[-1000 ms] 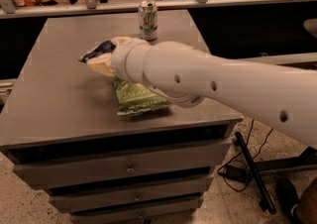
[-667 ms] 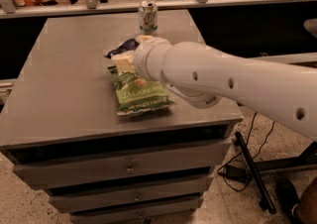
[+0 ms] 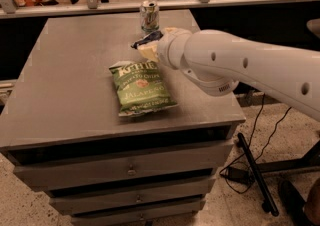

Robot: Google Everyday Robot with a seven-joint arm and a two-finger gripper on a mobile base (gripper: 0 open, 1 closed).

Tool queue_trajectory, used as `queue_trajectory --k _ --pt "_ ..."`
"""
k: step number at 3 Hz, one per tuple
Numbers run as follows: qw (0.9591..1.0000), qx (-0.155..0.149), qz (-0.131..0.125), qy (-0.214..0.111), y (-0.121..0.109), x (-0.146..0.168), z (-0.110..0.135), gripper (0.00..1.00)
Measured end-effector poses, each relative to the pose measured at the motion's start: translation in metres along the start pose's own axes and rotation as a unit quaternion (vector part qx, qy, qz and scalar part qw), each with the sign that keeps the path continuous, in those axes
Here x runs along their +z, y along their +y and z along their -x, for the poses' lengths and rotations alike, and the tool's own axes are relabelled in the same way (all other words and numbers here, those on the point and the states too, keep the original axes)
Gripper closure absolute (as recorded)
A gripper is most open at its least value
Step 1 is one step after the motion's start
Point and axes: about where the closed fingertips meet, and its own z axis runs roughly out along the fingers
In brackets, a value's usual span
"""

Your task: Move rxbar blueberry near 7up can

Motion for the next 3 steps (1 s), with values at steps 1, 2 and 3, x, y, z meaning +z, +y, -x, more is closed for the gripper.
queue_trajectory --k 1,2,3 --pt "0.9999 0.01 0.001 0.002 -0.019 0.022 0.003 1.0" --pt "0.9996 0.027 -0.001 0.006 -0.039 0.045 0.002 0.98" --pt "0.9991 0.039 -0.008 0.012 -0.051 0.053 -0.004 0.75"
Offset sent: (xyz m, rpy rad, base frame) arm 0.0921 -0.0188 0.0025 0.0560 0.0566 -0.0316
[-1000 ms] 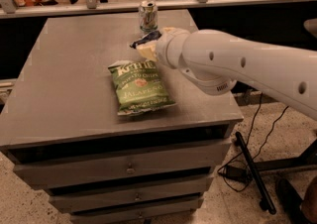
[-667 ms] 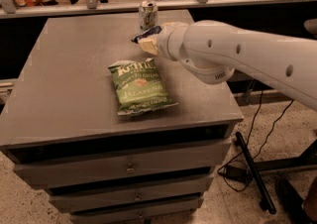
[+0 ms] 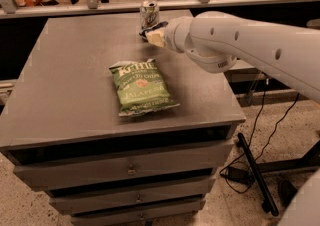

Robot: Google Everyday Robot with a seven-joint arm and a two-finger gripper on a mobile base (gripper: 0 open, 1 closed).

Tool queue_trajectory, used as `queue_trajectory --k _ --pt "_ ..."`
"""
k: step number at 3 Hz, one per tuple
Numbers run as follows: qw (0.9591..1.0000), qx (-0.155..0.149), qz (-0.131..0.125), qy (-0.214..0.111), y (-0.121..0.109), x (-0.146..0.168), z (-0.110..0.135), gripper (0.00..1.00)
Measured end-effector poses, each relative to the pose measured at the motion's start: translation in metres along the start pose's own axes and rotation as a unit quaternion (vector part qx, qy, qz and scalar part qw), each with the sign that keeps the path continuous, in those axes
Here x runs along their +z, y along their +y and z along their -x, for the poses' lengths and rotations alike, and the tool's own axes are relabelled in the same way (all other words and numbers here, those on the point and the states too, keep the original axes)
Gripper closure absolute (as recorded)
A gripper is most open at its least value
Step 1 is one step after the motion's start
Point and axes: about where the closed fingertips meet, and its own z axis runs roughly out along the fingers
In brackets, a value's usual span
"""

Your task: Move rxbar blueberry near 7up can

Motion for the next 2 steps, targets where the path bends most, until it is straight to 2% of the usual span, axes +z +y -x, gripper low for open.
queue_trajectory --k 1,2 --pt "1.0 0.003 0.005 0.005 -0.0074 -0.0003 -0.0029 0.43" --pt "0.9999 0.002 0.015 0.009 -0.0049 -0.0016 -0.0047 0.22"
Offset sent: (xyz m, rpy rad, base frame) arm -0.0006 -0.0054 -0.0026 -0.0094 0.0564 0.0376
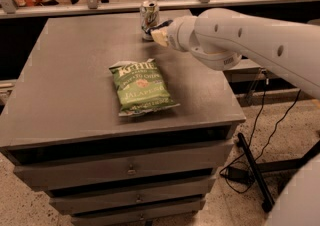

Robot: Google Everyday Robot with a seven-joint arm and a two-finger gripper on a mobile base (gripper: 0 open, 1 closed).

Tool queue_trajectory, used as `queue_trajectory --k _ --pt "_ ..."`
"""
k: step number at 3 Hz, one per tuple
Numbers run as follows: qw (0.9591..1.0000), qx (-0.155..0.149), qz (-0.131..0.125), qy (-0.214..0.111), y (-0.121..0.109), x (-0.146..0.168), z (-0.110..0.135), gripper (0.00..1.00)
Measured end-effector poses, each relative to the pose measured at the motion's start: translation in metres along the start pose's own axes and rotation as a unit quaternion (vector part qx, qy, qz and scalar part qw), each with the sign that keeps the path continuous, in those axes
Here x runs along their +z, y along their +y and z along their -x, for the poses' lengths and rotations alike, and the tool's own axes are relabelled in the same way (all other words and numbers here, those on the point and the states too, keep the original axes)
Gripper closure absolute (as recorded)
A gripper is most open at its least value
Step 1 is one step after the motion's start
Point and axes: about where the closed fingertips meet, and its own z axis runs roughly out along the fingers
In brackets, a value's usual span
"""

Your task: Move rxbar blueberry near 7up can

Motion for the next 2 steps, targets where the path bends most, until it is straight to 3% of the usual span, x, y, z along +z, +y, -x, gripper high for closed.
queue_trajectory --k 1,2 --pt "0.9999 -0.005 0.012 0.006 0.005 -0.006 -0.004 0.01" --pt "0.9998 -0.007 0.015 0.012 0.001 -0.021 -0.011 0.0"
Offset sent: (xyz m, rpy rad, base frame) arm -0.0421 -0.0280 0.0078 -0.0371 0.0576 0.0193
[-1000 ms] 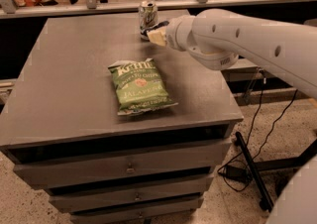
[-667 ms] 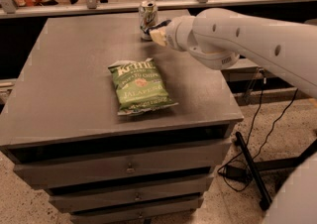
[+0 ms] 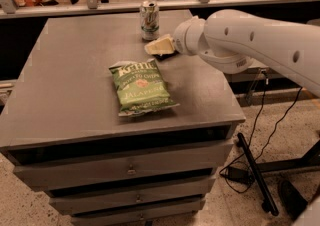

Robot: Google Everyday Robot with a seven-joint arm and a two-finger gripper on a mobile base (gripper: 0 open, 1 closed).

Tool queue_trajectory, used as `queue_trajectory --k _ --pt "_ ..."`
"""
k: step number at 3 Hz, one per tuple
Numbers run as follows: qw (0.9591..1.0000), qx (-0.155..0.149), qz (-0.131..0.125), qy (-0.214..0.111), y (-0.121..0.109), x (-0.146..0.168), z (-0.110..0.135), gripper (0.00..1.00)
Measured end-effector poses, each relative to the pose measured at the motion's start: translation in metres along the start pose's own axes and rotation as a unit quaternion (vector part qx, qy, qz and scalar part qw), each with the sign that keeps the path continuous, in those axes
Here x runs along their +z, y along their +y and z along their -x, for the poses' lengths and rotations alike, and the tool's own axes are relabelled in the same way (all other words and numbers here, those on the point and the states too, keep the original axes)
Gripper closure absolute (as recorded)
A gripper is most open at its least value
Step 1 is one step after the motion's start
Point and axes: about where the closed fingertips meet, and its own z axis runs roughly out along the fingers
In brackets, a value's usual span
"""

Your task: Move rxbar blueberry near 7up can

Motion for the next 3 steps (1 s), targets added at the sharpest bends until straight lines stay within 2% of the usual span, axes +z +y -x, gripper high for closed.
queue_trajectory --k 1,2,3 --pt "0.9999 0.0 -0.013 0.006 -0.021 -0.035 -0.014 0.0" --pt "0.9995 -0.007 -0.029 0.01 -0.044 -0.084 -0.032 0.0" --pt "0.9995 -0.007 -0.029 0.01 -0.044 -0.084 -0.031 0.0"
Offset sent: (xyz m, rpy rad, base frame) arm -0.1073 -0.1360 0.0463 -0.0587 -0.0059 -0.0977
